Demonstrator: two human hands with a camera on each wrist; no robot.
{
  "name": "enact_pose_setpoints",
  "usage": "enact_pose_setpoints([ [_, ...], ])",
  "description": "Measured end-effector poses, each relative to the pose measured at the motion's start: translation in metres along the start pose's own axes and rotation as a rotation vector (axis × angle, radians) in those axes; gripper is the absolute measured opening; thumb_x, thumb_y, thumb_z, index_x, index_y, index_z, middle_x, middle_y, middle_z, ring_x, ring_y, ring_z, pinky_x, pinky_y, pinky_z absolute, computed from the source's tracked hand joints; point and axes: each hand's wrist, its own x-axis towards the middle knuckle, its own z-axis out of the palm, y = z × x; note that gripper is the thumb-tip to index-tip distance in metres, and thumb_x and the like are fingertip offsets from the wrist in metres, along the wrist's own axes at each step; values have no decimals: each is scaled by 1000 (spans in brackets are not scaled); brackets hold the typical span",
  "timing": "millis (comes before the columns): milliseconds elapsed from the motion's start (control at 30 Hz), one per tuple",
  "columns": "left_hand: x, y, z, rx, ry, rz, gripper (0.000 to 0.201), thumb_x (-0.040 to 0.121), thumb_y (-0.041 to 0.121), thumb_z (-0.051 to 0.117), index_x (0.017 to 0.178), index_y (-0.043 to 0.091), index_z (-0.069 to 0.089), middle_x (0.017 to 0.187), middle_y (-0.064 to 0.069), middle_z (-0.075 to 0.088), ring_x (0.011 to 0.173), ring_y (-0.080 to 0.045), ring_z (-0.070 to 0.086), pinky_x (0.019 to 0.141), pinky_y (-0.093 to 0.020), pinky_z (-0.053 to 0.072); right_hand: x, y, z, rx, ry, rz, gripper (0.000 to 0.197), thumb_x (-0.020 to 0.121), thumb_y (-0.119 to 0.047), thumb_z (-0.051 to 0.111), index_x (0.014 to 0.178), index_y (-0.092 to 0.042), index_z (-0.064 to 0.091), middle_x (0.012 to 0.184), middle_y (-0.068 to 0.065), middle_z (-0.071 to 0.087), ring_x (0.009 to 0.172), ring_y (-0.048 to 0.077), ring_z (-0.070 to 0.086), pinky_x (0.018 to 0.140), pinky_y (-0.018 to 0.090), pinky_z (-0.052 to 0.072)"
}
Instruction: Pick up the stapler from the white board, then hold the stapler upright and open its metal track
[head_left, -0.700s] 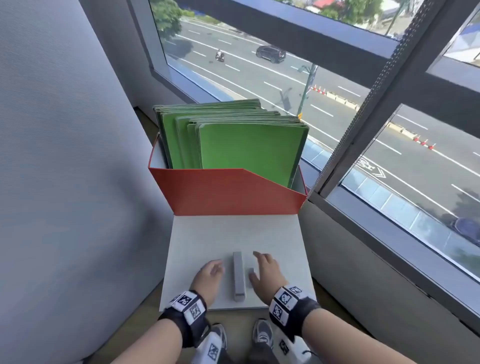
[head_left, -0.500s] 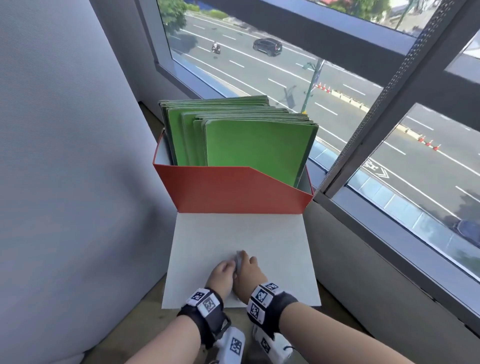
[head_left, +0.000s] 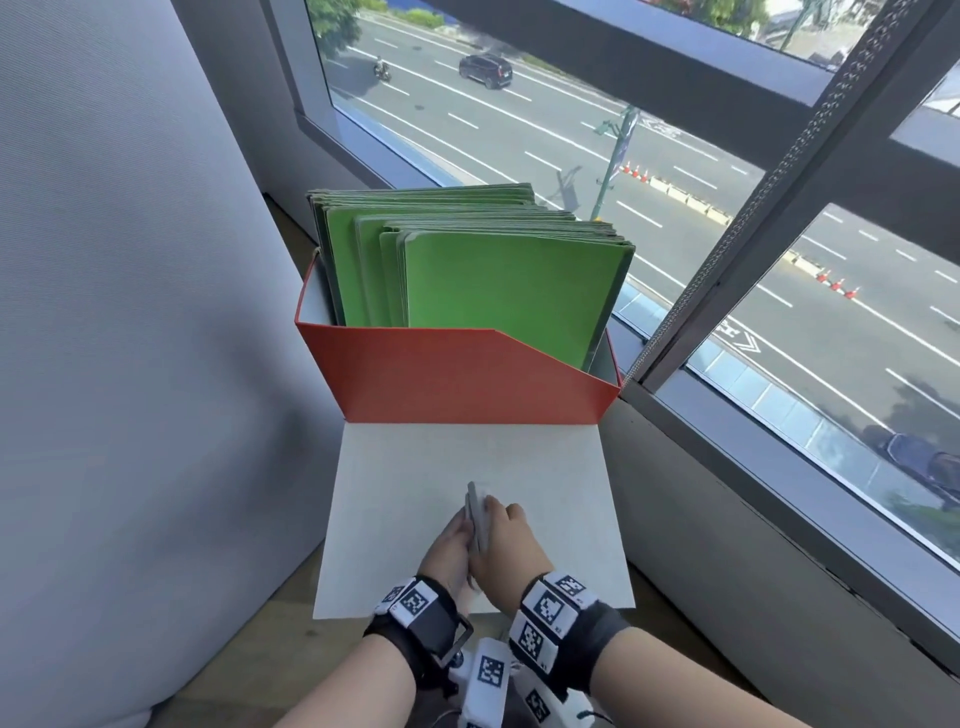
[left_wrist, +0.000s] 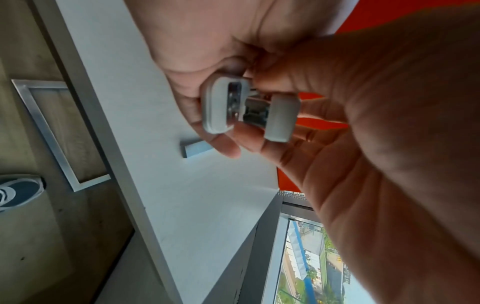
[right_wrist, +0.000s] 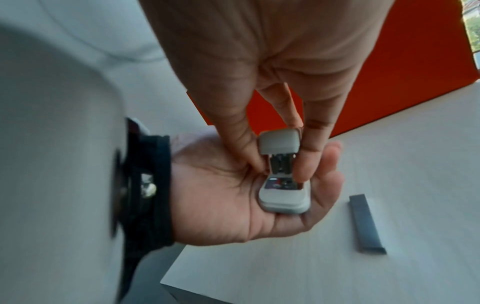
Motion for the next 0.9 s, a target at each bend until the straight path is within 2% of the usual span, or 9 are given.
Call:
enact_pose_setpoints([
  [33,2,-1,1,7,-15,1,35,97,21,36,125,19,58,96,-6,75,83,-18,71,71,-30,54,-2,1,-2,-35,-5,-5,49,89,-15,49,134,-10,32,125,21,43,105,36,55,90,40,50],
  [167,-6,-3,13,-3,-32,-6,33,99,24,35,123,22,58,102,-10,69,77,-18,68,51,-23,52,-6,2,-12,-186,-67,20,49,92,-18,45,137,-12,27,120,19,44,95,36,61,82,40,54],
  [233,-9,-4,17,28,-32,0,32,98,22,36,121,22,58,105,-12,67,83,-22,65,55,-26,53,-6,-1,-21,-224,-99,28,46,90,-19,49,132,-11,34,119,18,47,96,35,61,81,38,53],
  [333,-12,-5,14,144,3,31,35,96,10,30,109,20,61,80,-11,66,63,-22,57,51,-27,42,-2,-9,-46,-214,-103,-17,14,84,-23,55,89,-10,54,89,12,54,76,29,57,58,31,46],
  [400,-16,-5,9,171,-21,70,35,93,3,30,101,15,62,66,-10,63,50,-17,48,44,-25,34,4,-16,-68,-204,-129,-19,20,82,-18,53,68,-5,53,71,14,54,64,26,48,48,26,35],
  [500,-20,-4,5,147,-40,58,35,93,3,33,103,18,64,81,-16,69,53,-18,50,46,-25,38,16,-26,-89,-132,-93,-35,28,81,-18,54,82,8,66,75,27,65,58,24,50,53,29,40],
  [633,-28,-2,6,136,-67,54,32,97,10,34,101,17,64,89,-16,74,58,-21,56,50,-27,44,46,-34,-103,-43,44,-50,17,83,-14,59,67,-7,56,71,10,66,57,21,59,42,20,38],
  [766,-35,-4,3,134,-78,48,35,97,11,32,102,18,66,90,-16,75,60,-21,57,53,-29,46,73,-27,-101,70,93,-23,23,82,-25,68,93,-8,60,80,8,68,58,18,63,45,21,44],
  [899,-40,-7,-1,68,-107,23,36,98,8,30,107,13,64,84,-16,73,57,-22,58,48,-27,48,87,-12,-85,150,52,4,34,81,-35,68,102,-8,63,66,4,66,51,17,61,52,25,50],
])
